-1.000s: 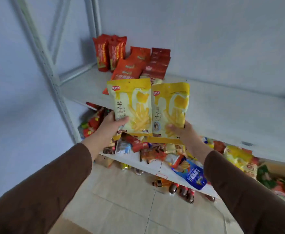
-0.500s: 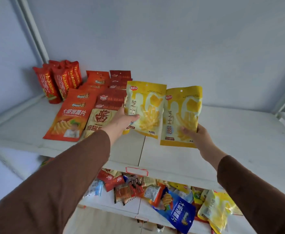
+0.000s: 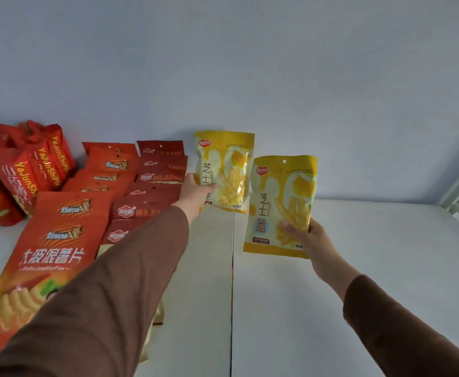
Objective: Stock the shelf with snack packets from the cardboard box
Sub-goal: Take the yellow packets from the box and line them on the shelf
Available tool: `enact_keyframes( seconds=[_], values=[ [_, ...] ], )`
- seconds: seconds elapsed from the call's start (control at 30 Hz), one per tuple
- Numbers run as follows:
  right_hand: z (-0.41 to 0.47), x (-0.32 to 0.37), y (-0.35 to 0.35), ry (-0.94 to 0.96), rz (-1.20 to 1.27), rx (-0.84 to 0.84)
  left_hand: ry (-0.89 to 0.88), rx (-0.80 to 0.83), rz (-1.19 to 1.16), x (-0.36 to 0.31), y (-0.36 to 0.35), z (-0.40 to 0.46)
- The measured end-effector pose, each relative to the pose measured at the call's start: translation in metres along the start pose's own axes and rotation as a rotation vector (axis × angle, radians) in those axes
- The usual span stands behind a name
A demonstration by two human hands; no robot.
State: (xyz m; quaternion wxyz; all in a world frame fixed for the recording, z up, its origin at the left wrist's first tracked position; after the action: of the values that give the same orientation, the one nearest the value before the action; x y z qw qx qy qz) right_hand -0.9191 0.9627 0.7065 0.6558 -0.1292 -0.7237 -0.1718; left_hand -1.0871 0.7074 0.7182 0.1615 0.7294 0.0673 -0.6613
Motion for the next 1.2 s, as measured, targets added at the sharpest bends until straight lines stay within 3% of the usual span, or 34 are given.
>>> enact_keyframes(
  seconds=[0.3, 0.7, 0.8, 0.87, 0.97, 1.2],
  values=[
    [0.030, -0.014, -0.032, -0.056, 0.037, 0.030, 0.069, -0.120, 0.190, 0.021, -0.023, 0.051],
    [0.049, -0.020, -0.056, -0.079, 0.097, 0.064, 0.072, -0.242, 0.343, 0.015, -0.029, 0.037],
    [0.056, -0.020, -0.066, -0.061, 0.074, 0.074, 0.048, -0.202, 0.363, 0.010, -0.027, 0.023],
    [0.059, -0.020, -0.076, -0.047, 0.075, 0.098, -0.052, -0.161, 0.328, 0.003, -0.023, 0.011],
    [0.064, -0.017, -0.096, -0.033, 0.082, 0.159, -0.349, -0.116, 0.356, -0.013, 0.002, -0.008],
    [0.077, -0.018, -0.149, -0.061, 0.142, 0.196, -0.867, 0.053, 1.088, -0.028, 0.058, -0.026]
  ],
)
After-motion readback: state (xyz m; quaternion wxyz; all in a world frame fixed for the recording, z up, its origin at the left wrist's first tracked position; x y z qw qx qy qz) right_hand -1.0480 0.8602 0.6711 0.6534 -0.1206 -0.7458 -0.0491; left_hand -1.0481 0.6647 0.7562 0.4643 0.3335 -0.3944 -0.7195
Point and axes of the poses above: each hand's wrist, its own z-axis towards the middle knuckle, its own y-axis out of the back of the hand, x = y × z, the point moved 2 cm from there along z, towards the middle knuckle, and after that the axes turned 13 degrees about -x, right-handed, at the moved point
